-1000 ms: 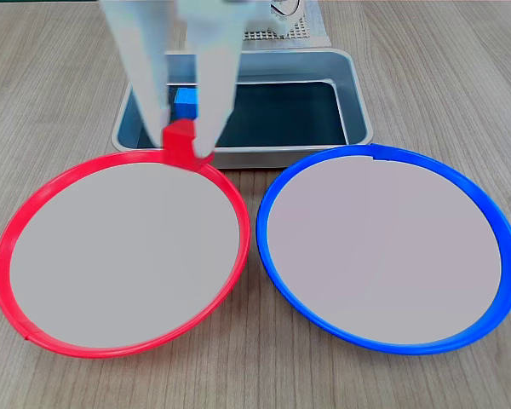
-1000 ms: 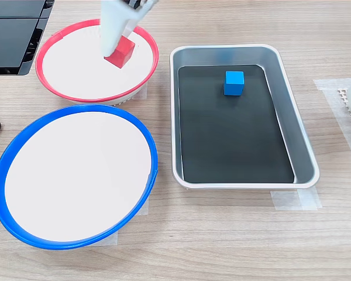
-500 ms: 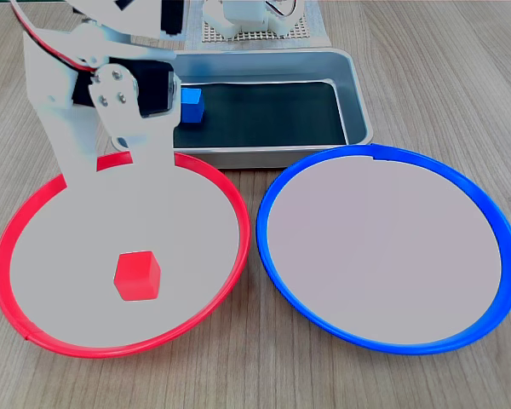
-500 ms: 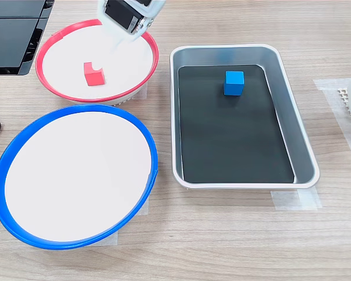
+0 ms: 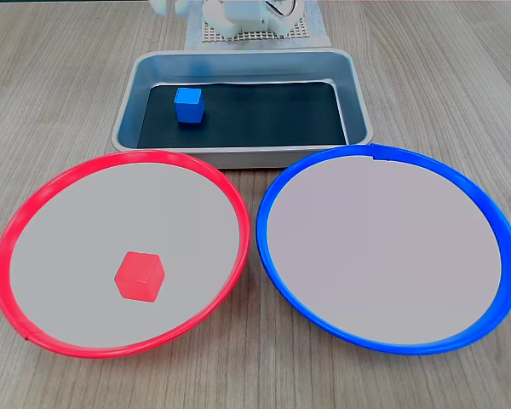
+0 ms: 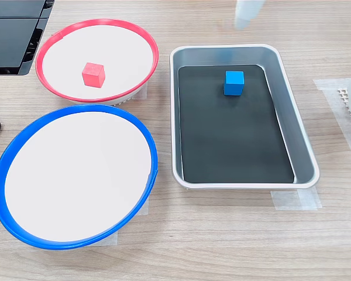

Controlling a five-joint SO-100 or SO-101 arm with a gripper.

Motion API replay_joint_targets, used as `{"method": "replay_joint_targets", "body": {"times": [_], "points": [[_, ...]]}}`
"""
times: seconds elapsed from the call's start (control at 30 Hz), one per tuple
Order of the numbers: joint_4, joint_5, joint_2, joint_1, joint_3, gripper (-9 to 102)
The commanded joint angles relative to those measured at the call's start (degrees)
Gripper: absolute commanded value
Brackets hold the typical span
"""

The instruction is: Move two blocks tray to matching dishes

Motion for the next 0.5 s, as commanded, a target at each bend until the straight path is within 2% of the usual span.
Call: {"method": "replay_joint_targets", "body": {"times": [0.0, 0.1, 0.17, 0.27, 0.47], "points": [[-4.1, -4.2, 2.8, 3.1, 4.8, 5], [-14.9, -6.1, 2.0, 4.7, 13.4, 8], [-20.5, -8.0, 0.4, 4.7, 17.1, 16], [-23.2, -10.7, -1.6, 4.7, 19.2, 25], [-28.2, -10.7, -3.5, 3.3, 23.6, 23]]}}
